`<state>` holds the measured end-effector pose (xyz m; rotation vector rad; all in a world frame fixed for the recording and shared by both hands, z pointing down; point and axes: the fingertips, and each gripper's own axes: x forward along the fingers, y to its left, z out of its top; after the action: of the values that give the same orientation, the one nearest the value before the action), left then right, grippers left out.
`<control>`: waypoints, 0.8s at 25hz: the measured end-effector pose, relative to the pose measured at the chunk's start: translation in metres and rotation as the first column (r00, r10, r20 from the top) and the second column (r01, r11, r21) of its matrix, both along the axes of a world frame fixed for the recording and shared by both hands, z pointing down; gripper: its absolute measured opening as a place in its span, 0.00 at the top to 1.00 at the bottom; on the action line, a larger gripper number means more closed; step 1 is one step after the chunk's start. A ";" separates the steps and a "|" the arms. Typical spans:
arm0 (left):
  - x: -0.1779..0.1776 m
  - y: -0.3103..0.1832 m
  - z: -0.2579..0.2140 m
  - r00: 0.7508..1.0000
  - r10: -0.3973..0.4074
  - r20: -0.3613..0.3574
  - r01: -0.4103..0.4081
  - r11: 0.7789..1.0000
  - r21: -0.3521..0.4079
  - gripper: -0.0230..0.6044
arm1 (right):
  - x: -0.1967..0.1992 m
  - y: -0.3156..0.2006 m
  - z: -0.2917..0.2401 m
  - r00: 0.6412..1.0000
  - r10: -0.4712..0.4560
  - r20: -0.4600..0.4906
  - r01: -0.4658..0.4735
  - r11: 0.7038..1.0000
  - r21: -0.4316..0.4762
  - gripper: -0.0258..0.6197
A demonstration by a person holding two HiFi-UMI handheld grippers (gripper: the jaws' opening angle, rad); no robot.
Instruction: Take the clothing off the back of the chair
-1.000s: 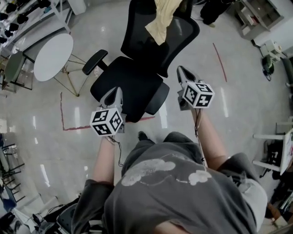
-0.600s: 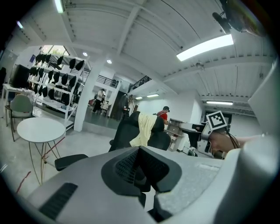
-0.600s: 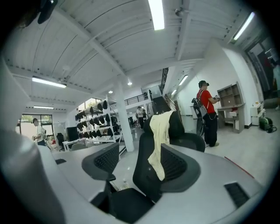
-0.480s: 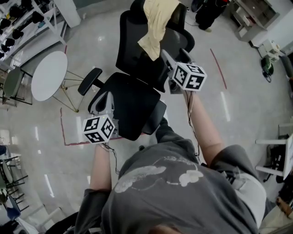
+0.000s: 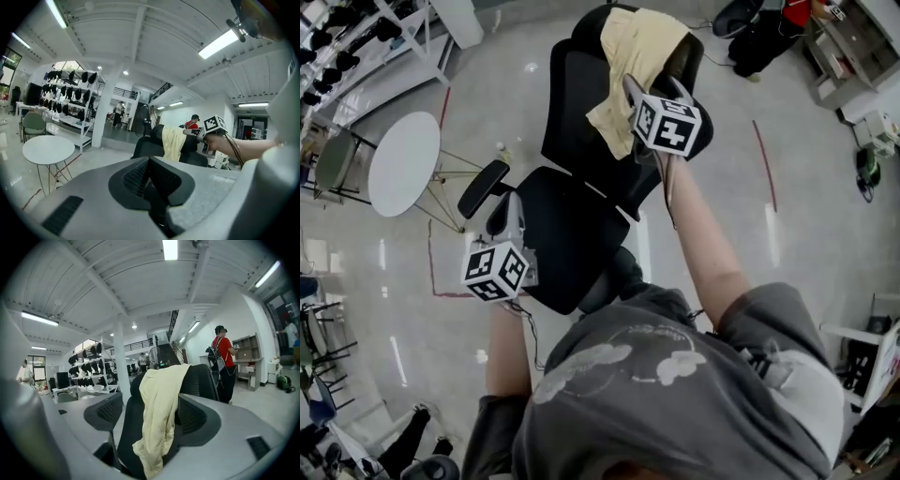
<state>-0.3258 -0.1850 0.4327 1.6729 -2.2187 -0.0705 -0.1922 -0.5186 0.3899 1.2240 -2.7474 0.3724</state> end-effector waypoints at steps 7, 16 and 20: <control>-0.014 -0.041 -0.005 1.000 -0.024 0.003 0.024 1.000 -0.007 0.96 | -0.023 -0.044 0.013 0.995 0.064 -0.075 -0.062 0.998 0.021 0.43; -0.019 -0.100 -0.023 0.999 0.015 0.038 -0.015 1.000 0.010 0.96 | -0.034 -0.071 0.020 0.985 0.107 -0.134 -0.105 0.994 0.020 0.42; -0.022 -0.116 -0.031 0.999 0.025 0.037 -0.026 0.999 0.031 0.96 | -0.049 -0.075 0.024 0.983 0.099 -0.152 -0.099 0.995 0.011 0.42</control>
<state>-0.3475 -0.3011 0.4015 1.7322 -2.2334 -0.0695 -0.2414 -0.5938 0.4140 1.3345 -2.5674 0.2704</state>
